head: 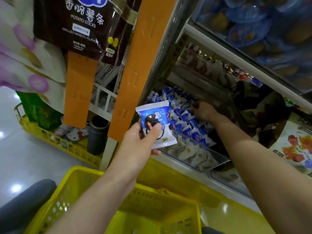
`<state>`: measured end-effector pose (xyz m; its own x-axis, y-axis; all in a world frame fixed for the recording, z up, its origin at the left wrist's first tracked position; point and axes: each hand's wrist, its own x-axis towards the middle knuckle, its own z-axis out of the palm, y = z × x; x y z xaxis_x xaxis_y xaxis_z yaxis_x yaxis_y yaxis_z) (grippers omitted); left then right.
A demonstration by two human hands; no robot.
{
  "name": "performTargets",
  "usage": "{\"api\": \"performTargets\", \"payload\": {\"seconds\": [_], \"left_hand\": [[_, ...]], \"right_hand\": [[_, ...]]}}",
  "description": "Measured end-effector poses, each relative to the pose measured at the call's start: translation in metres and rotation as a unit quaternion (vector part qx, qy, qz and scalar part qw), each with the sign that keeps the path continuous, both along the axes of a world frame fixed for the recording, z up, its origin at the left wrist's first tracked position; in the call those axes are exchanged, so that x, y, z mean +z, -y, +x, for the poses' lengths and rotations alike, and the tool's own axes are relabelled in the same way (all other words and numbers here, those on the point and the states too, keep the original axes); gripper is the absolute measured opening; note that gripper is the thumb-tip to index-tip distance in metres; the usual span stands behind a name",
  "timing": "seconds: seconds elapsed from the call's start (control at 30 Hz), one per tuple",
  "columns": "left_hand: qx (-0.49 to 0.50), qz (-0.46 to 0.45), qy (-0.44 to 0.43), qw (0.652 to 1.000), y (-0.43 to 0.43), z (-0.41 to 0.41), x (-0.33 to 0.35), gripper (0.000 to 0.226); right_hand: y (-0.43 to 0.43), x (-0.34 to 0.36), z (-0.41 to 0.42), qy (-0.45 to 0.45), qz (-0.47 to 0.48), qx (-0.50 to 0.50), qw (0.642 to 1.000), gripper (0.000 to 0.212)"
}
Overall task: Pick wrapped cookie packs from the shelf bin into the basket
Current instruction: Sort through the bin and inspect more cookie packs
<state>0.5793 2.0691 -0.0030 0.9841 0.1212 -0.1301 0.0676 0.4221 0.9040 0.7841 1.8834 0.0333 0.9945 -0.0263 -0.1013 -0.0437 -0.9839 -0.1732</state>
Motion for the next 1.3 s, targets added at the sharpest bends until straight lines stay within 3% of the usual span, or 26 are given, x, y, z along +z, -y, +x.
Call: {"api": "performTargets", "payload": {"seconds": [0.17, 0.4, 0.53, 0.63, 0.7, 0.8, 0.87, 0.97, 1.03, 1.17, 1.23, 1.3], "left_hand": [[0.006, 0.003, -0.003, 1.000, 0.000, 0.003, 0.001, 0.016], [0.002, 0.027, -0.021, 0.999, 0.002, 0.002, -0.002, 0.013], [-0.007, 0.037, -0.027, 0.999, 0.002, 0.000, -0.003, 0.014], [-0.022, 0.038, -0.033, 0.998, 0.003, -0.001, -0.002, 0.016], [-0.029, 0.038, -0.037, 0.998, 0.003, 0.000, -0.001, 0.016], [-0.030, 0.049, -0.033, 0.998, 0.005, -0.001, 0.000, 0.014], [-0.022, 0.062, -0.035, 0.997, 0.006, -0.001, 0.001, 0.015], [-0.017, 0.038, -0.066, 0.997, 0.007, 0.001, 0.002, 0.027], [-0.028, -0.003, -0.082, 0.996, 0.007, 0.000, 0.004, 0.045], [-0.097, -0.007, -0.028, 0.995, 0.007, -0.009, 0.006, 0.072], [-0.113, -0.002, -0.012, 0.994, 0.009, -0.014, 0.007, 0.068], [-0.120, 0.017, 0.008, 0.993, 0.010, -0.020, 0.008, 0.047]], "right_hand": [[-0.001, 0.000, 0.007, -0.039, 0.059, -0.032, 0.997, 0.036], [-0.012, 0.000, 0.007, -0.050, 0.016, -0.047, 0.998, 0.035], [-0.012, -0.002, 0.007, -0.029, 0.067, -0.050, 0.996, 0.045], [-0.009, -0.001, -0.005, 0.055, 0.148, -0.037, 0.987, 0.027], [-0.009, 0.006, -0.018, 0.151, 0.154, 0.011, 0.976, 0.019], [-0.015, 0.024, -0.046, 0.286, 0.131, 0.089, 0.945, 0.021], [-0.023, 0.036, -0.073, 0.320, 0.207, 0.115, 0.917, 0.020], [-0.034, 0.047, -0.120, 0.256, 0.401, 0.108, 0.873, 0.012], [-0.040, 0.046, -0.148, 0.175, 0.474, 0.103, 0.857, 0.008], [-0.051, 0.030, -0.184, 0.022, 0.493, 0.070, 0.867, 0.023], [-0.054, 0.023, -0.193, -0.008, 0.486, 0.075, 0.871, 0.020], [-0.054, 0.021, -0.199, 0.010, 0.471, 0.100, 0.877, 0.012]]}}
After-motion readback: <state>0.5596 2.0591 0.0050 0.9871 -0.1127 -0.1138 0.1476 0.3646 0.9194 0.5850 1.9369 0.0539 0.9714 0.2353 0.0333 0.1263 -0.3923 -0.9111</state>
